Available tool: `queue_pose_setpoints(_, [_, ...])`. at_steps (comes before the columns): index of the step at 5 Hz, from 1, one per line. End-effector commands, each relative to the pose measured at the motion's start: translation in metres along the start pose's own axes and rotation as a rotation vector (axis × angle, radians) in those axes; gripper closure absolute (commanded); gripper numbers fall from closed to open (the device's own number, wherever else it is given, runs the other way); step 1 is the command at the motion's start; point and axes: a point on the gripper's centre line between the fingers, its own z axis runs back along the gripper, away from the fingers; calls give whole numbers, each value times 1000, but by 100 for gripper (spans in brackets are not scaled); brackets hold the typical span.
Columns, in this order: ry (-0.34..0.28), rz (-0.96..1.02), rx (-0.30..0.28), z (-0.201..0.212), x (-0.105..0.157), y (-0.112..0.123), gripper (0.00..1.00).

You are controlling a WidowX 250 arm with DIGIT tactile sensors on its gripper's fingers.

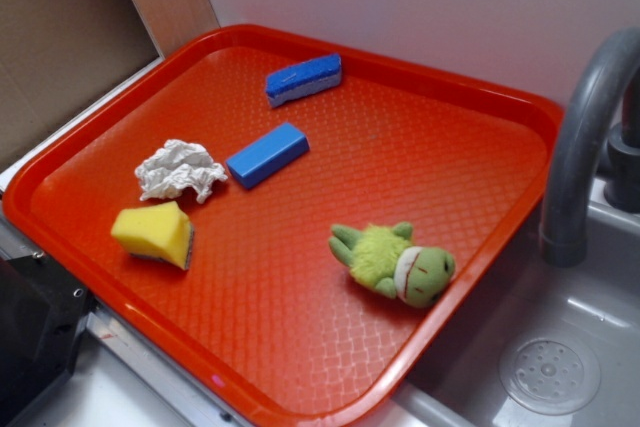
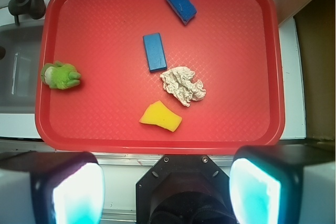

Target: Grab the green animal.

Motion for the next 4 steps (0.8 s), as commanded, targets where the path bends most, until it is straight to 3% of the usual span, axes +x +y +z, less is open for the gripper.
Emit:
queue_pose_setpoints(1, [0,0,0,0,0,0,0])
queue_pose_setpoints(2, [-49,-251,-17,-12,26,-9,0])
queue_pose_setpoints(3, [-118,-507,12,-23,46,-28,0])
queue_pose_setpoints(4, [-169,-762,28,-43,65,-62,0])
